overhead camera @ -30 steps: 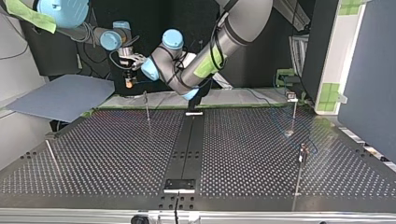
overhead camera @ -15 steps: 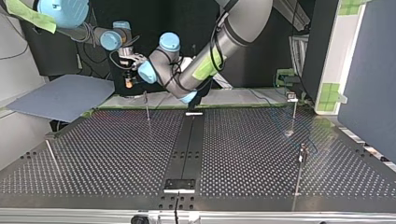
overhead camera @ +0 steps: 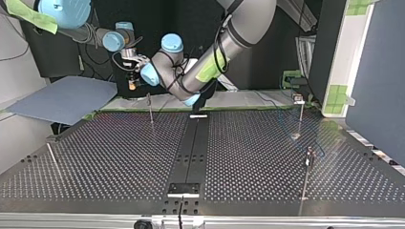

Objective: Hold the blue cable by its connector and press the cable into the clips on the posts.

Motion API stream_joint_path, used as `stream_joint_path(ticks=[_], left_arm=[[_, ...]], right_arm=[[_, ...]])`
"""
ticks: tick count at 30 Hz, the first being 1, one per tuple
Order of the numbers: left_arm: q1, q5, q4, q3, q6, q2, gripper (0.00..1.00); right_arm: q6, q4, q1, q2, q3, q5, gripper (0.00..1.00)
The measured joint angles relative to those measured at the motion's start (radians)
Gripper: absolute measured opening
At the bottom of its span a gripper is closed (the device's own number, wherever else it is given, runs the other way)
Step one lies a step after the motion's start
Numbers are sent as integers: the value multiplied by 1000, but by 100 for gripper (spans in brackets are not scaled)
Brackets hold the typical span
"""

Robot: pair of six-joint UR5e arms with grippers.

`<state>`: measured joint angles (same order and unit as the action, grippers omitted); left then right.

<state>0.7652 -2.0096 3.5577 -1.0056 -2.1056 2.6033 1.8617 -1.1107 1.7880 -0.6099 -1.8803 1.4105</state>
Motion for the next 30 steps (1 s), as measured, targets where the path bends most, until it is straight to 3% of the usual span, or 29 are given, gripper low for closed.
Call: stream_joint_path(ticks=[13, 25, 30], left_arm=[[10, 37, 14, 46, 15, 103, 100], [-10, 102, 21, 60, -35, 110, 100], [-21, 105, 24, 64, -44, 110, 100]], right_arm=[[-2, 6, 1, 0, 2, -1, 0], [0, 6, 5, 0, 2, -1, 0], [1, 3, 6, 0, 2, -1, 0]])
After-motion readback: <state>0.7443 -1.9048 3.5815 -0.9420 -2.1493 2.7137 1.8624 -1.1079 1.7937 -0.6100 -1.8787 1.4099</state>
